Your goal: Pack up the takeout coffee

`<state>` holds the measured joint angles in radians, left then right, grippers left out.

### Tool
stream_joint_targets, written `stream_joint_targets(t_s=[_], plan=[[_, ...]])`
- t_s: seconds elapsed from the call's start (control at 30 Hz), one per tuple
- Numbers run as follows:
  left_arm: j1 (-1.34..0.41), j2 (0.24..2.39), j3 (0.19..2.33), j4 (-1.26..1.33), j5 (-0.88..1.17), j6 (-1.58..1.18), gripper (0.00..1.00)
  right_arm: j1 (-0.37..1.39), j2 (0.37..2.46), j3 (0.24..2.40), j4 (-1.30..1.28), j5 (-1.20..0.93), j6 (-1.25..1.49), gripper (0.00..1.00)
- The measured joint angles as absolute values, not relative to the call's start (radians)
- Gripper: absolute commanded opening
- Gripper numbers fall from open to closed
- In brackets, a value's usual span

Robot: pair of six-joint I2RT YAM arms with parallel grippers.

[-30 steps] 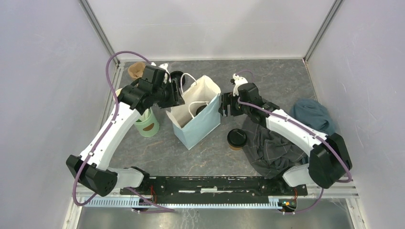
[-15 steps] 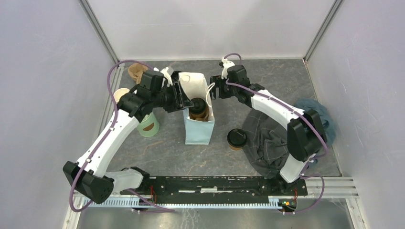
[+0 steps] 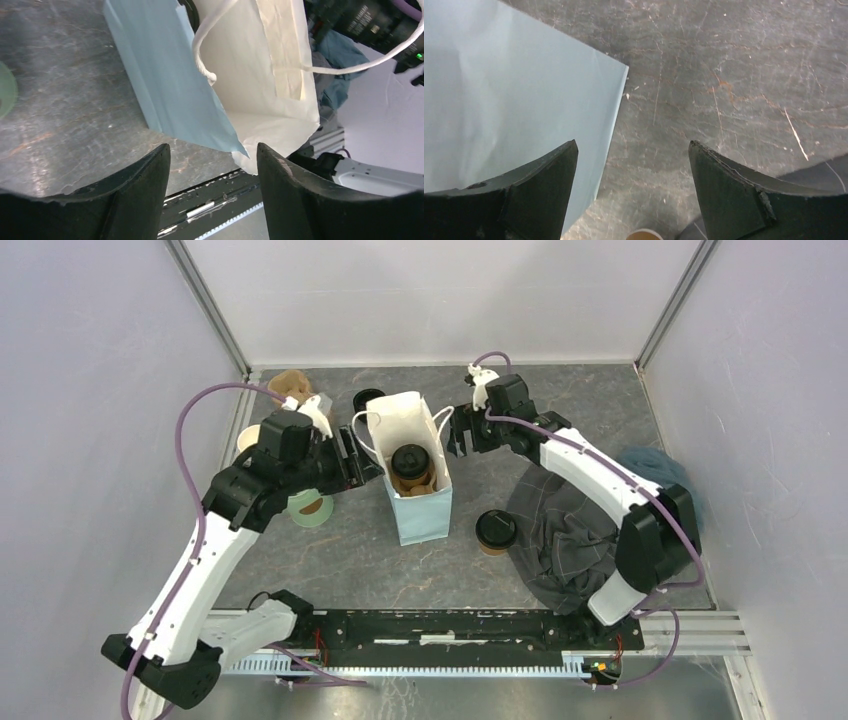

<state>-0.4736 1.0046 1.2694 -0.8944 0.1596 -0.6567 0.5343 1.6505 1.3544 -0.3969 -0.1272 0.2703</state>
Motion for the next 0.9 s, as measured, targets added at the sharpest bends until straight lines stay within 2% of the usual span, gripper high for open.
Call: stream_joint_targets(t_s=[0.17,0.37,0.53,0.67,0.83,0.87,0.9], plan=[[-0.474,1.002,1.333,-0.932,0.060,-0.635,0.80,0.532,1.576,1.311,-0.435,-0.126,0.236,0.91],[-0.473,1.068,1.456,-0.918,-0.118,-0.596,0.80,0.532,1.517,1.218,-0.428,-0.127,0.187,0.92],[-0.442,1.201,1.574,-0.954,-0.221,-0.569,0.81,0.528,1.565,1.260,-0.479,-0.127,0.153,0.93],[-0.374,1.332,1.747,-0.989,-0.221,-0.557,0.81,0.522,1.626,1.334,-0.501,-0.135,0.139,0.93],[-0.255,1.353,1.765,-1.001,-0.096,-0.539,0.77,0.512,1.704,1.390,-0.548,-0.147,0.126,0.94],[-0.223,1.353,1.765,-1.000,-0.066,-0.537,0.75,0.508,1.732,1.417,-0.555,-0.154,0.126,0.95],[-0.191,1.353,1.764,-1.000,-0.035,-0.536,0.69,0.503,1.759,1.446,-0.558,-0.159,0.126,0.96]])
